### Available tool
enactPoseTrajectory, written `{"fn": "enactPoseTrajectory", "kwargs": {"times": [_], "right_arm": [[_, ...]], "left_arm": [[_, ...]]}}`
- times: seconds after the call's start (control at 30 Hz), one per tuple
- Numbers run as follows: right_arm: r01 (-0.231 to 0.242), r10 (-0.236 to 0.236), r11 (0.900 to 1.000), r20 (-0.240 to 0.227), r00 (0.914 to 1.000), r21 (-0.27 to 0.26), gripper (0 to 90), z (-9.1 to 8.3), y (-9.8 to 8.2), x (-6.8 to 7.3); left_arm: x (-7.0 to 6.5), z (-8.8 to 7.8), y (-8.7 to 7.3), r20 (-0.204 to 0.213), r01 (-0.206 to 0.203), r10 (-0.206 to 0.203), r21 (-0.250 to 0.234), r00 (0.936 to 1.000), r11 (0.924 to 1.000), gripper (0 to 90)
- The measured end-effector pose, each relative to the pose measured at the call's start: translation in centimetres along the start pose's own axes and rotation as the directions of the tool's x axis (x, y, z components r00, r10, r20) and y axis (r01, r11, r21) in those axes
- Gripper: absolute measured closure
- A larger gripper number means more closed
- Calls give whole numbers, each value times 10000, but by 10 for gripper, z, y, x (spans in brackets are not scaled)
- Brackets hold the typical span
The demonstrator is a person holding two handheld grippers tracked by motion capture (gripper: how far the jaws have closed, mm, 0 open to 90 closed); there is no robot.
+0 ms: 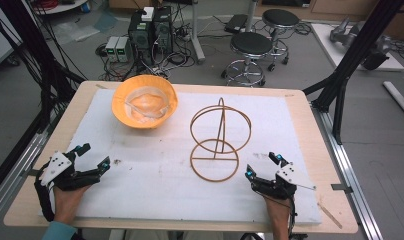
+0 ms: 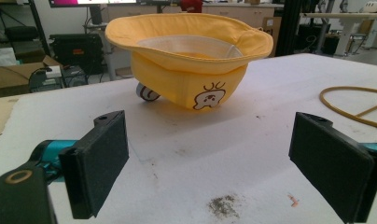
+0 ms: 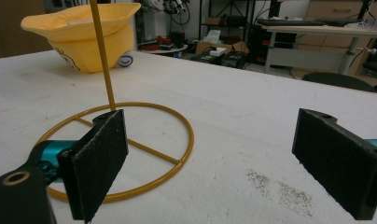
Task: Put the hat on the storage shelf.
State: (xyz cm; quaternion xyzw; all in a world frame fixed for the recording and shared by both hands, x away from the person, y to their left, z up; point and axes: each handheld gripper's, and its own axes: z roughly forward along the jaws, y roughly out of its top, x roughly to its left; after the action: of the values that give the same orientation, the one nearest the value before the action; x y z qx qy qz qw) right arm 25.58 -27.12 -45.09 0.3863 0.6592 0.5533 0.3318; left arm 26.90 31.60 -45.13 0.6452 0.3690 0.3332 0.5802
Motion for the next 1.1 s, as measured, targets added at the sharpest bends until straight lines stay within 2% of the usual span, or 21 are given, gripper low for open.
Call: {"fn": "enactPoseTrajectory", "kwargs": {"times": [0.27, 0.67, 0.8, 0.97, 1.1], "right_arm": [[-23, 23, 10000, -12, 10000, 11, 93, 0, 0, -1], [58, -58, 9999, 3, 10000, 83, 93, 1, 0, 0], [82, -82, 9999, 14, 10000, 152, 93, 1, 1, 1], [49, -49, 9999, 16, 10000, 123, 93, 1, 1, 0], [2, -2, 9998, 32, 10000, 182, 93, 2, 1, 1]], "left_arm": [[-1, 1, 1, -47, -102, 103, 147, 9999, 9998, 121], [1, 3, 1, 0, 49, -49, 291, 10000, 9996, 121], [2, 4, 3, 17, 113, -114, 571, 9999, 9983, 121], [4, 2, 10, -17, 184, -184, 381, 9998, 9991, 121], [7, 2, 15, 9, 186, -187, 714, 9998, 9973, 121]]}}
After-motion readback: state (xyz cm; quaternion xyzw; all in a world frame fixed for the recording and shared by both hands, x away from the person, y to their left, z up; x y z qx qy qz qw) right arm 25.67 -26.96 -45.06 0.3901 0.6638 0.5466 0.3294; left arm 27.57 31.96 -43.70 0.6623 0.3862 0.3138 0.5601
